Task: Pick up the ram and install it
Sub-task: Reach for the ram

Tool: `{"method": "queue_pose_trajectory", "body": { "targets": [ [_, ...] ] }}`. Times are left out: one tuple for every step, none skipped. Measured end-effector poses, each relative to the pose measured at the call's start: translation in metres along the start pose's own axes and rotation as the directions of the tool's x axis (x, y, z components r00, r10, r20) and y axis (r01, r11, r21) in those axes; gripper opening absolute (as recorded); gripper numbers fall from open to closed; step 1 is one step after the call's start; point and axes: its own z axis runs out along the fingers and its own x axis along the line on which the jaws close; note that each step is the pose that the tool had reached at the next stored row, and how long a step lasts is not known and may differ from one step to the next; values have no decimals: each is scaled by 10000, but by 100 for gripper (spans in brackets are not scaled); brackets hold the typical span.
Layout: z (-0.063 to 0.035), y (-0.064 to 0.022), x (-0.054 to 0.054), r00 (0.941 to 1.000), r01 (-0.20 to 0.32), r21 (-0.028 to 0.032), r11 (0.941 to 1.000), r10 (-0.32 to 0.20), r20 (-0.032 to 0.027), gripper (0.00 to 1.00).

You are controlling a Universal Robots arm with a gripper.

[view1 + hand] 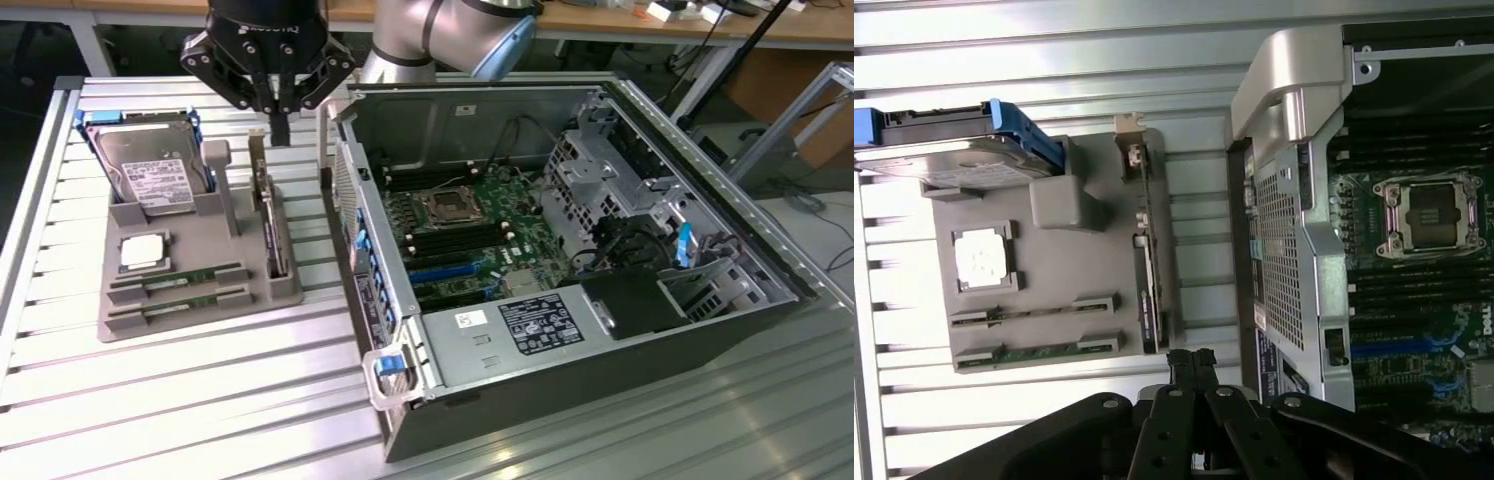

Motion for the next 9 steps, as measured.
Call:
{"method": "queue_pose_trajectory", "body": {
  "targets": [
    [0,0,5,10000,0,0,10000,0,0,10],
    [-1,-1,10,10000,0,0,10000,0,-1,10],
    [-1,-1,18,10000,0,0,10000,0,0,10],
    [-1,-1,22,10000,0,0,10000,0,0,10],
    [-1,-2,27,10000,0,0,10000,0,-1,10],
    [-1,-2,35,10000,0,0,10000,0,0,10],
    [-2,-3,40,10000,0,0,10000,0,-1,10],
    [-2,-3,47,10000,0,0,10000,0,0,10],
    [-1,-4,51,10000,0,-1,10000,0,0,10]
  ]
}}
